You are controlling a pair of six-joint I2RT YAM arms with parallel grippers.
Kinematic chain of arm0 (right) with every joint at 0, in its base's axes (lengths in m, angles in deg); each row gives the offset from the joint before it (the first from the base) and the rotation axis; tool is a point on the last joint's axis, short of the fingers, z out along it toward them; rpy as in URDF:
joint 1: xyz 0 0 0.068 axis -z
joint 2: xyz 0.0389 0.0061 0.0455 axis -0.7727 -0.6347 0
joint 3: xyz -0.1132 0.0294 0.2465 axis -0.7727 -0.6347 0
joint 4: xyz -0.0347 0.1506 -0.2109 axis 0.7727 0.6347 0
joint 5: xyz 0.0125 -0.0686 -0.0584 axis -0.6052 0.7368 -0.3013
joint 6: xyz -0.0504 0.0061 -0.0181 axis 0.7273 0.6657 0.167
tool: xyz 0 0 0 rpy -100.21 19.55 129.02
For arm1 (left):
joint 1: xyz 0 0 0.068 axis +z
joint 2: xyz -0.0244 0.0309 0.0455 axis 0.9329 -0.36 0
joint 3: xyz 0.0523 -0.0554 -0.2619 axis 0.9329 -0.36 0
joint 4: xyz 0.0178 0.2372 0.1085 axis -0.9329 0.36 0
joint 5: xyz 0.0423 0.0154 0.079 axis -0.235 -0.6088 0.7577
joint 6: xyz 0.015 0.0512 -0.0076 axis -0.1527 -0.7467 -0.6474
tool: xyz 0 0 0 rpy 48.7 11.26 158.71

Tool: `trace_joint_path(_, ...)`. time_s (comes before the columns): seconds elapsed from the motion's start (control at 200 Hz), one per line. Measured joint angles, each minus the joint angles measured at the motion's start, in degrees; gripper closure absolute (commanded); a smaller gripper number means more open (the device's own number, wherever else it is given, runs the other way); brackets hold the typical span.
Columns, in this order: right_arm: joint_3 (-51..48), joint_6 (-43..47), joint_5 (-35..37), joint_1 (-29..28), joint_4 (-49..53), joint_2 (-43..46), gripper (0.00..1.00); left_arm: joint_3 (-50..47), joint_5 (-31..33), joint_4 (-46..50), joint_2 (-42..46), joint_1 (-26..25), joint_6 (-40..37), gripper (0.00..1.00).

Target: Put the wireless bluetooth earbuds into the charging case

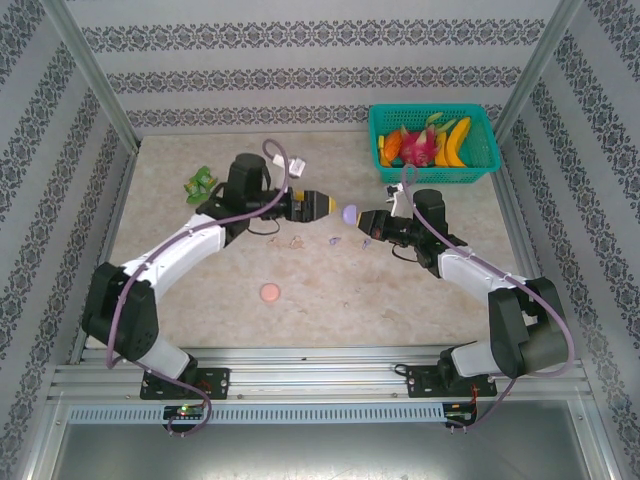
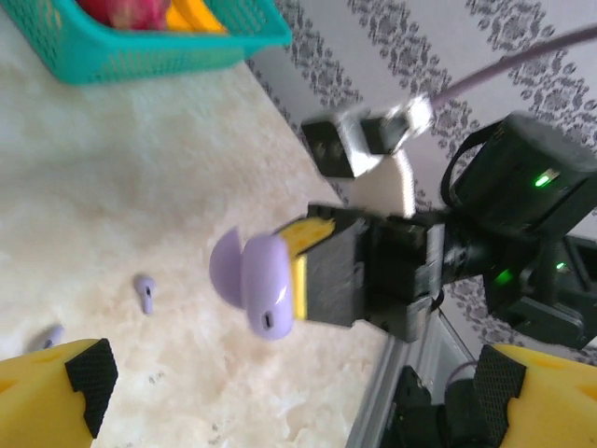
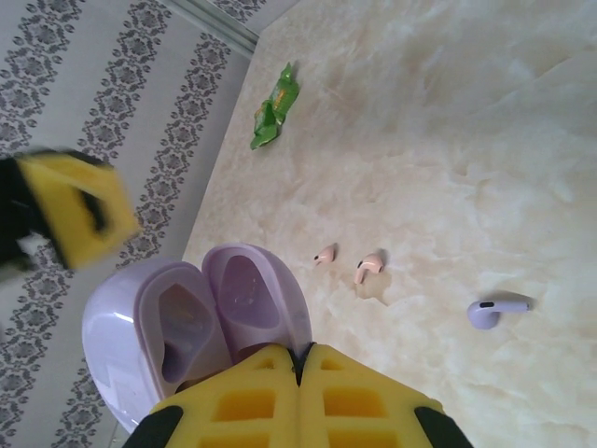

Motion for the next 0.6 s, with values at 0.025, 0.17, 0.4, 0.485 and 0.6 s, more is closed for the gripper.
trace_joint_path(0.025, 0.3, 0.5, 0.4, 0.0, 0.7, 0.0, 1.00, 2.8, 1.3, 3.5, 0.1, 0.0, -1.9, 0.00)
trace_joint_path(0.17, 3.4, 4.0, 2.3, -0.6, 4.5, 0.0, 1.00, 15.5, 8.8, 17.4, 0.1, 0.0, -10.7, 0.00)
trace_joint_path(0.4, 8.6, 10.8, 6.6, -3.5, 10.4, 0.0, 1.00, 22.6, 21.6, 28.7, -2.0, 0.0, -21.7, 0.00)
trace_joint_path(0.485, 9.2, 13.0, 9.0, -4.3, 12.6, 0.0, 1.00, 24.1, 24.7, 31.4, -4.0, 0.0, -23.9, 0.00)
trace_joint_path(0.6, 9.6, 15.9, 12.1, -4.9, 15.5, 0.0, 1.00, 30.1, 26.2, 35.8, -9.0, 0.3, -26.2, 0.00)
